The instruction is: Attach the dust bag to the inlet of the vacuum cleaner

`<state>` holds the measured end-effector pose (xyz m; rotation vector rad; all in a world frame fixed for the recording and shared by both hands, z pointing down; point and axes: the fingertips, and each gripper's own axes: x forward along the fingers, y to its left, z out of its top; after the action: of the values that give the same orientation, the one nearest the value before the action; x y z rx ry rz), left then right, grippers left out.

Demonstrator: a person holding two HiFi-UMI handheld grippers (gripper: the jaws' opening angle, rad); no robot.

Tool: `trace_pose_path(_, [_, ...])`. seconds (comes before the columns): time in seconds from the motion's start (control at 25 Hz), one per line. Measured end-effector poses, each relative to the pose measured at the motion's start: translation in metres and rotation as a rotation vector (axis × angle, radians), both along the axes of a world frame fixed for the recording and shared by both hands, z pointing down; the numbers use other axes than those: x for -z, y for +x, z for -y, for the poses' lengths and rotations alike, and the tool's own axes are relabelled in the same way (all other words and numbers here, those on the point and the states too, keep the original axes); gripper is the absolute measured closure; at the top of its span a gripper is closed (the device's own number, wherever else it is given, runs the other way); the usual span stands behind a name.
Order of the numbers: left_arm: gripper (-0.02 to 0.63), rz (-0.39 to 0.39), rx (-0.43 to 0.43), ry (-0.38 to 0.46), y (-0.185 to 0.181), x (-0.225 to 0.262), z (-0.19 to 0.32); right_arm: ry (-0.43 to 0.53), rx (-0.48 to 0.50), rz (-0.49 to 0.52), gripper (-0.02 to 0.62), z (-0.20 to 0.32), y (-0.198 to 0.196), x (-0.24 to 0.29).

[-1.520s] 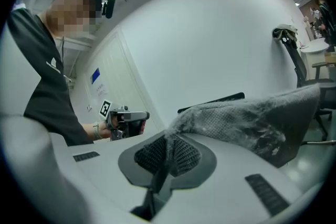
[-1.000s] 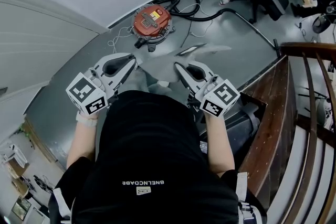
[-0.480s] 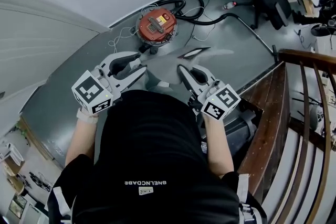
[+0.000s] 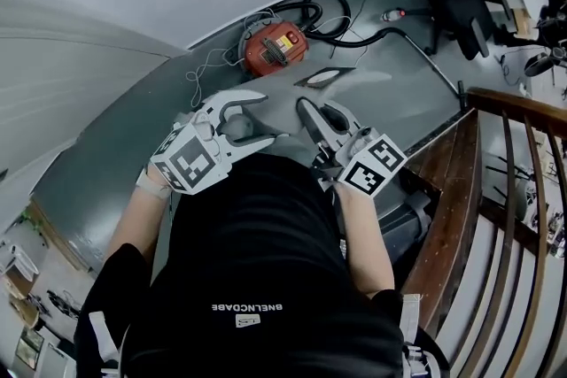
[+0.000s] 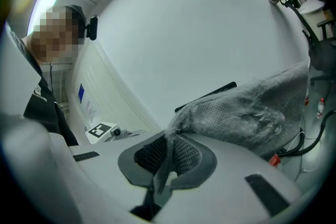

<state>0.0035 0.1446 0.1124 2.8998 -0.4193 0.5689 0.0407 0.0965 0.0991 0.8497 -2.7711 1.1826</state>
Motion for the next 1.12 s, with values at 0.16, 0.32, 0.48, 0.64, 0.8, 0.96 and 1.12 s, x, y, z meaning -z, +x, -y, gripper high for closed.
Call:
trace_pose_path(0.16, [0.342, 0.095, 0.010, 0.060, 0.004, -0.009, -0.002, -0.028, 0.056, 0.067, 0.563, 0.001, -0.012, 0.012])
trace_pose_path(0.32, [0.342, 0.126, 0.061, 0.071, 0.001, -0.012, 0.002, -0.126, 0.093, 0.173, 0.563, 0.002, -0.017, 0.011])
trace_pose_path(0.48, [0.342, 0.200, 0.085, 0.097, 0.004, -0.022, 0.000, -0.239, 0.155, 0.247, 0.563, 0.000, -0.020, 0.002])
trace_pose_path(0.64, [0.342, 0.227, 0.123, 0.104, 0.012, -0.026, -0.003, -0.289, 0.203, 0.256, 0.563, -0.002, -0.015, -0.003])
trace_pose_path(0.8, [0.367, 0.232, 0.154, 0.106, 0.016, -0.028, -0.004, -0.316, 0.242, 0.272, 0.563, -0.001, -0.013, -0.007])
trace_pose_path(0.96, [0.447, 0.277, 0.175, 0.134, 0.017, -0.031, -0.005, -0.344, 0.294, 0.291, 0.561, -0.002, -0.012, -0.011])
trace_pose_path(1.12, [0.521, 0.330, 0.211, 0.169, 0.011, -0.030, -0.002, -0.366, 0.352, 0.304, 0.561, -0.004, -0.013, -0.009])
